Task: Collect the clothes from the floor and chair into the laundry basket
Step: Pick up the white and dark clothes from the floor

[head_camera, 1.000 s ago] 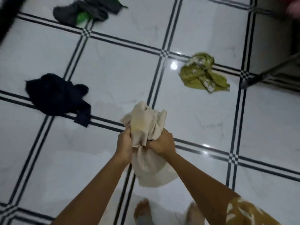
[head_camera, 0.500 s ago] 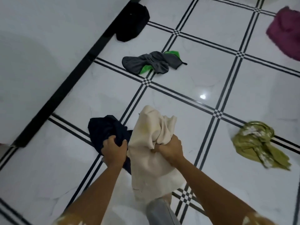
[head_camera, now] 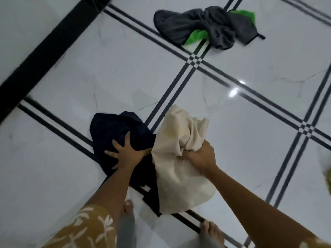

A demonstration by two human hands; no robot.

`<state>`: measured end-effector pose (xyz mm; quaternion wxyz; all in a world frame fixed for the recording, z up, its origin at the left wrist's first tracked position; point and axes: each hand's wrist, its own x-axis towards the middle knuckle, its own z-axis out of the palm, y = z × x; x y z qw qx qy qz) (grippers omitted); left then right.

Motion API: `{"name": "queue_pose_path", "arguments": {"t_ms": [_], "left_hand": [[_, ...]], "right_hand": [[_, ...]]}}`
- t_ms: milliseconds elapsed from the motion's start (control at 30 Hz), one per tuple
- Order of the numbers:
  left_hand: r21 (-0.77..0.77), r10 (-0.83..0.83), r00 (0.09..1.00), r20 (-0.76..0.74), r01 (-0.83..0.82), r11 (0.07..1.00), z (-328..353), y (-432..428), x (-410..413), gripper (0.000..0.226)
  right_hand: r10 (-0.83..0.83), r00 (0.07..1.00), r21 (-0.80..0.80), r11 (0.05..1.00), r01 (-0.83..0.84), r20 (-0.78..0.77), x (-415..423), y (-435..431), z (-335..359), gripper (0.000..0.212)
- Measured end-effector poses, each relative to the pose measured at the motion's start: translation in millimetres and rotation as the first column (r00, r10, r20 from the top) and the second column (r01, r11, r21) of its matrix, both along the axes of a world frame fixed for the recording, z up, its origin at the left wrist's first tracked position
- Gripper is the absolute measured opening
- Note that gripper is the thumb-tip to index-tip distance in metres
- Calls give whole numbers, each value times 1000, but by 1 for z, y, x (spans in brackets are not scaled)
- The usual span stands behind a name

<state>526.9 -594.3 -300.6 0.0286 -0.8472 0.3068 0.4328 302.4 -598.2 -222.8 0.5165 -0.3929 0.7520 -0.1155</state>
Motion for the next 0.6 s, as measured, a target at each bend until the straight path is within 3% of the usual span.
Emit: {"name": "queue_pose_path", "arguments": {"t_ms": [133,167,233,367,600], "left_hand": [[-276,108,991,-82,-127,953,-23,10,18,24],[-317,141,978,-152,-183,930,-16,11,18,17],[-312,207,930,-304,-302,901,18,9,9,29],[-311,146,868,-475,-321,894,140,0,-17,39],[-433,-112,834,-540,-161,887,441,-54,-54,26]], "right_hand": [[-56,997,-1,998,56,-45,23,-3,-24,59],[-80,995,3,997,80,-58,27,-3,-18,62],[-111,990,0,994,112,-85,34,-2,7,67],[-184,971,-32,983,181,-152,31,-4,99,82],[-324,935,-136,942,306,-146,-13,-31,371,84]]}}
